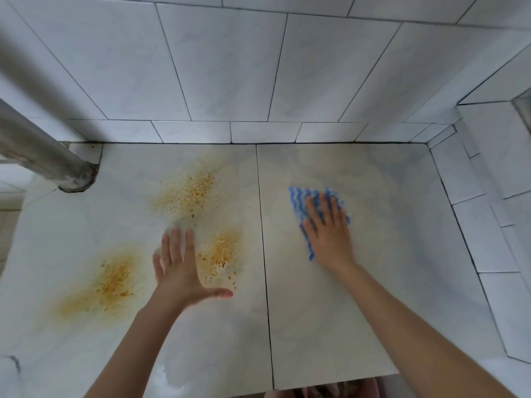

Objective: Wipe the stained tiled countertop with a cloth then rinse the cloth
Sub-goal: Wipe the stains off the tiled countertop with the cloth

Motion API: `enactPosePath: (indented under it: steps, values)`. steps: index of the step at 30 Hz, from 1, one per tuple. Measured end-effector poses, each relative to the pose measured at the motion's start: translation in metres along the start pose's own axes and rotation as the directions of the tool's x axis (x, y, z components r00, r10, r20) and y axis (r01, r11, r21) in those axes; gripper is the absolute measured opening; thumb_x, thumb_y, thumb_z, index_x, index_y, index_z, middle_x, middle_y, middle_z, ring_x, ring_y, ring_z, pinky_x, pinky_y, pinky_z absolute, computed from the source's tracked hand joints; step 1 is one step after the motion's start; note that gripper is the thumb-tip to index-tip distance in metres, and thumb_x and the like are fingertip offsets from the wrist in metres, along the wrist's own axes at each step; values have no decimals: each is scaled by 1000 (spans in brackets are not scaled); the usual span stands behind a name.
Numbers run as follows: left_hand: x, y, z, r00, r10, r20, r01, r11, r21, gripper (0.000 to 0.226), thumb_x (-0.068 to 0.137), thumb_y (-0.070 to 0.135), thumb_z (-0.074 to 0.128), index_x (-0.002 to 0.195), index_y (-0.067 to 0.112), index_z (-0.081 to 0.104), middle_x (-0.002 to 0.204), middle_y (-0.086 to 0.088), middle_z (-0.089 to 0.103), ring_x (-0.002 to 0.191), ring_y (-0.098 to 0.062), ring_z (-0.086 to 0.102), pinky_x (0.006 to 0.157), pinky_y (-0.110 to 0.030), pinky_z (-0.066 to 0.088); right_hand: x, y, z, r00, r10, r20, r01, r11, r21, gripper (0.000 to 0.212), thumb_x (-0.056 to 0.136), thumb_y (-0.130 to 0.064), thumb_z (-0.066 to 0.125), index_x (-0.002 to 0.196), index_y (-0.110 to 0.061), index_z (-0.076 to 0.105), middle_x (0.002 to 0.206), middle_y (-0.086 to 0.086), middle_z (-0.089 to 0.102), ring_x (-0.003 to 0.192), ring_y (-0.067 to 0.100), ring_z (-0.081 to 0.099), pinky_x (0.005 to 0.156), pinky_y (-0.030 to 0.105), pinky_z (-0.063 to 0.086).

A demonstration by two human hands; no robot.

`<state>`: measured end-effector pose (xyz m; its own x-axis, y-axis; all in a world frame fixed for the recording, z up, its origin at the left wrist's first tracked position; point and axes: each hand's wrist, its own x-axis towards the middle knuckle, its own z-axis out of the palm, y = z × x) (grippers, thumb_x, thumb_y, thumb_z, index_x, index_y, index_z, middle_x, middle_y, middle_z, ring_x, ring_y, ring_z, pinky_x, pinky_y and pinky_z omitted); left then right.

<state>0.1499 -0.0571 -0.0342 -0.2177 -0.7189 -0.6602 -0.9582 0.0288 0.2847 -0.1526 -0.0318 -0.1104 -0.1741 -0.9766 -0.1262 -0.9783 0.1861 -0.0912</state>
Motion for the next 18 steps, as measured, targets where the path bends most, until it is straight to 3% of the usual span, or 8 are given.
enactPosePath:
  steps: [3,6,9,11,14,18]
  values:
    - [-1,-2,2,1000,22,-6,-22,1000,13,152,34,84,57,134,19,-38,137,-4,-51,126,-23,-47,110,-47,-20,18,4,-8,980,190,61,-191,981,14,65,86,-51,-13,145,-24,-7,158,10,-6,146,30,-5,118,43,-1]
    - [-2,-4,4,999,31,-13,-31,999,43,155,37,80,66,133,19,-39,136,-5,-52,125,-23,-48,109,-48,-21,21,-36,-10,964,259,59,-261,965,30,70,83,-51,-7,147,-20,-5,158,15,-1,146,32,1,115,42,-5]
    - [-3,-6,5,999,27,-20,-26,998,60,157,37,77,71,132,19,-40,137,-7,-51,125,-24,-48,110,-49,-20,8,-82,-3,989,143,-24,-142,990,19,62,94,-44,16,148,-16,26,153,18,25,140,36,25,111,45,12]
    - [-3,-5,5,999,15,-28,-14,998,55,158,36,76,73,132,20,-40,138,-7,-49,126,-24,-47,110,-48,-19,-3,-107,-1,995,89,-43,-86,995,58,58,97,-44,17,147,-16,29,152,16,28,141,33,26,111,46,16]
    - [-3,-2,5,999,4,-39,-2,998,56,159,36,75,73,132,19,-41,139,-7,-48,127,-25,-46,110,-48,-18,-18,-121,3,998,-48,-36,49,998,38,56,101,-44,9,149,-19,24,156,11,21,144,28,13,114,45,11]
    - [-3,-3,5,999,14,-49,-13,999,30,159,35,74,74,134,19,-37,140,-7,-48,127,-24,-45,108,-46,-21,-12,-76,6,983,-183,-22,183,983,12,55,96,-44,29,146,-21,33,153,11,29,141,28,17,112,44,17]
